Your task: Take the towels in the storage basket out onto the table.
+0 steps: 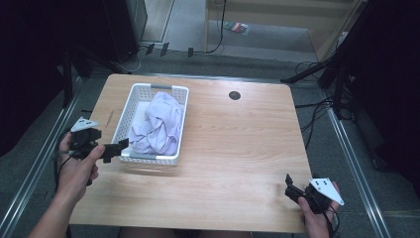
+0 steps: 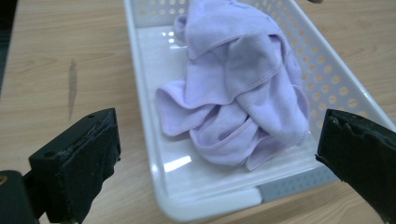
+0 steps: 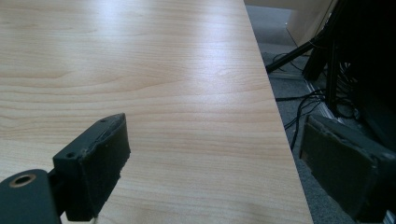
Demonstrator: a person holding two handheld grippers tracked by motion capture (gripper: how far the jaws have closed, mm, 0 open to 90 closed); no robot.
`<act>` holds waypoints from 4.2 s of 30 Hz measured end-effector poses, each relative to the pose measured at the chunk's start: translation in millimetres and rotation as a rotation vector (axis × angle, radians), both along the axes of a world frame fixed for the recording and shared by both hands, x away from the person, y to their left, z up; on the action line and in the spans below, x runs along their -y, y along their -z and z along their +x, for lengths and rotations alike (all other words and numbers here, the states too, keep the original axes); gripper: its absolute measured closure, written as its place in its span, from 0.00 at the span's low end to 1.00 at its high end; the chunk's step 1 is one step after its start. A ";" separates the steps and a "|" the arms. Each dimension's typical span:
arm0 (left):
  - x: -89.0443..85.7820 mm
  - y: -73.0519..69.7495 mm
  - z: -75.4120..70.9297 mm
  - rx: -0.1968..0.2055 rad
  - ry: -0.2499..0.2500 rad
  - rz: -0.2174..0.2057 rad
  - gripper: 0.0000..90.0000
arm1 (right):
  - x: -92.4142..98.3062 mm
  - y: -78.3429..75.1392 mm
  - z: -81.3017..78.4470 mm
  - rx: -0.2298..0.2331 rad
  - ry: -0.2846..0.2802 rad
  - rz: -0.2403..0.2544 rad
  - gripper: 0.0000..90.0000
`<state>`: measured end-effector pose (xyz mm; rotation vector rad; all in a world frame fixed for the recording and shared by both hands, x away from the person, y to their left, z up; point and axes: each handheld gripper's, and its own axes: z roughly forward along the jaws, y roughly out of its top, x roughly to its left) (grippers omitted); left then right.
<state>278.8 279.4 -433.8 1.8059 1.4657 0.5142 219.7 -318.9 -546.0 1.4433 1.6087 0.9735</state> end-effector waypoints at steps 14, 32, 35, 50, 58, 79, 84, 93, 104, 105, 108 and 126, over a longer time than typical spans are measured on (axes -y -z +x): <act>53.9 -21.3 71.1 -0.245 0.085 0.199 0.00 | -0.3 0.0 -0.1 0.000 -0.007 -0.004 0.10; 83.5 -4.8 121.4 -0.505 0.119 0.245 0.00 | -0.2 0.1 0.0 -0.001 -0.018 -0.006 0.10; 88.7 0.6 124.4 -0.513 0.113 0.248 0.00 | -0.1 0.1 0.1 0.000 -0.019 -0.006 0.10; 111.9 42.1 146.1 -0.580 0.010 0.203 0.00 | -0.4 0.1 0.3 -0.002 -0.024 -0.008 0.10; 121.4 67.0 149.4 -0.616 -0.017 0.213 0.00 | 0.3 0.1 0.9 -0.003 -0.020 -0.001 0.09; 124.2 74.1 147.9 -0.607 -0.023 0.370 0.31 | 0.1 0.1 0.8 -0.008 -0.019 -0.004 0.08; 117.1 71.5 144.8 -0.571 -0.028 0.395 0.51 | -0.4 0.2 1.1 -0.012 -0.018 -0.007 0.08; 114.5 70.8 143.7 -0.557 -0.043 0.408 0.67 | -0.5 0.2 1.3 -0.014 -0.016 -0.008 0.09; 111.5 69.4 143.0 -0.549 -0.033 0.401 0.71 | -0.3 0.2 1.5 -0.016 -0.014 -0.006 0.09; 111.0 69.2 143.1 -0.547 -0.035 0.398 0.71 | -0.2 0.1 1.5 -0.015 -0.014 -0.006 0.09; 110.2 65.6 142.9 -0.549 -0.037 0.391 0.71 | -0.1 0.1 1.6 -0.017 -0.012 -0.004 0.09; 92.4 11.3 137.4 -0.511 -0.069 0.335 0.70 | -0.3 0.1 1.9 -0.016 -0.009 -0.005 0.09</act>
